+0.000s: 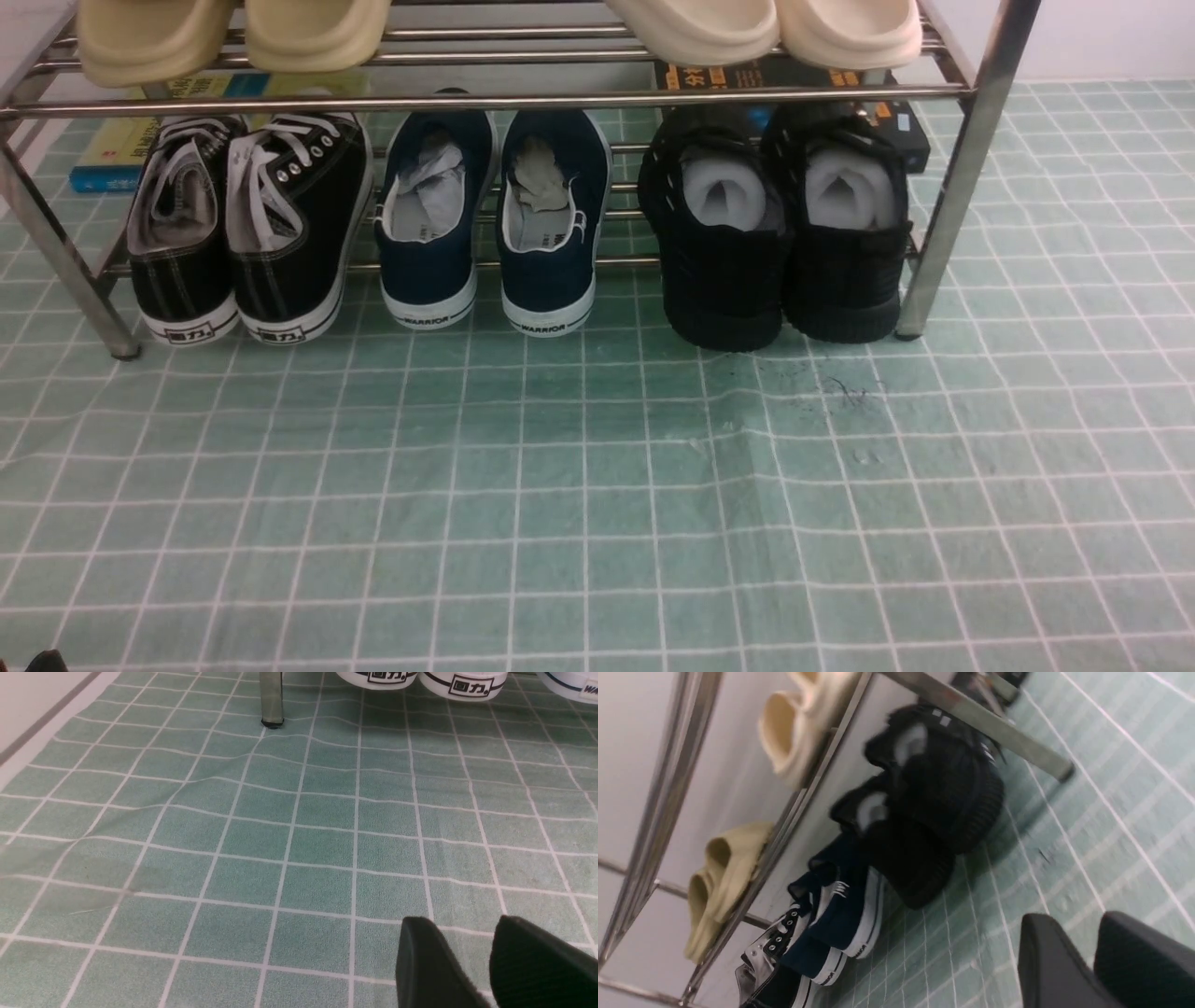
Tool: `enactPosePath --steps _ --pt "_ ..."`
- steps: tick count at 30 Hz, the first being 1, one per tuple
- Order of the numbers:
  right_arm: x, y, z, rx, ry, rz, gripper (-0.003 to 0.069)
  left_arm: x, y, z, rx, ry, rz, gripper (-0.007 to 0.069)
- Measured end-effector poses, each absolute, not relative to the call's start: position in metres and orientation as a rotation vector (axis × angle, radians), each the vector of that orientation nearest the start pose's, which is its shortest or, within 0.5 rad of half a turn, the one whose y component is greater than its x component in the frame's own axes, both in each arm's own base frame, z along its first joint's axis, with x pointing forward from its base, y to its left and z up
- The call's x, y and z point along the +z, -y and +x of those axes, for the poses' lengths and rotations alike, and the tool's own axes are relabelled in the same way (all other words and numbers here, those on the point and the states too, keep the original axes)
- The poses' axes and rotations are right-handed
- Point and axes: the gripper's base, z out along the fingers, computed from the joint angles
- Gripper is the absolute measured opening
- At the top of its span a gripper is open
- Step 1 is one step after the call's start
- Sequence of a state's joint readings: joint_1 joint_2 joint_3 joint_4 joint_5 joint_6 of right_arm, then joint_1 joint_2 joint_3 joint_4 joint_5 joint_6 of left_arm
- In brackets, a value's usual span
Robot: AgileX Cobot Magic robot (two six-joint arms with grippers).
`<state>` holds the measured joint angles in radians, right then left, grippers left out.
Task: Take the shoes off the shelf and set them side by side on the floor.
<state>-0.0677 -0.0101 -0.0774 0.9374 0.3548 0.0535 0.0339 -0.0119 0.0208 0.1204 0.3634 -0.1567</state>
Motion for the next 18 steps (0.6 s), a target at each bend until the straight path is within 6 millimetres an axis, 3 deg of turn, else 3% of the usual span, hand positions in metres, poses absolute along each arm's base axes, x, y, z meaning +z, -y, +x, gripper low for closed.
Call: enactPosePath --steps 3,7,11,14,18 --pt "0.271 -0.023 0.038 0.739 -1.470 0.361 0.0027 0.174 -0.006 0.053 0.033 -1.850 -0.102 0.0242" --pt "0.317 -0.026 0.039 0.574 -1.484 0.149 -0.0013 0.174 -0.006 0.053 0.033 -1.850 -0.102 0.0242" --pt "0.330 -0.036 0.060 0.533 -1.739 -0.052 -0.0009 0.174 -0.006 0.053 0.033 -1.850 -0.102 0.0242" --pt "0.321 -0.041 0.097 0.578 -2.197 -0.229 -0.0005 0.174 -0.006 0.053 0.033 -1.850 -0.102 0.0242" --pt "0.315 -0.038 0.140 0.621 -2.485 -0.302 -0.0004 0.174 -0.006 0.053 0.033 -1.850 -0.102 0.0242"
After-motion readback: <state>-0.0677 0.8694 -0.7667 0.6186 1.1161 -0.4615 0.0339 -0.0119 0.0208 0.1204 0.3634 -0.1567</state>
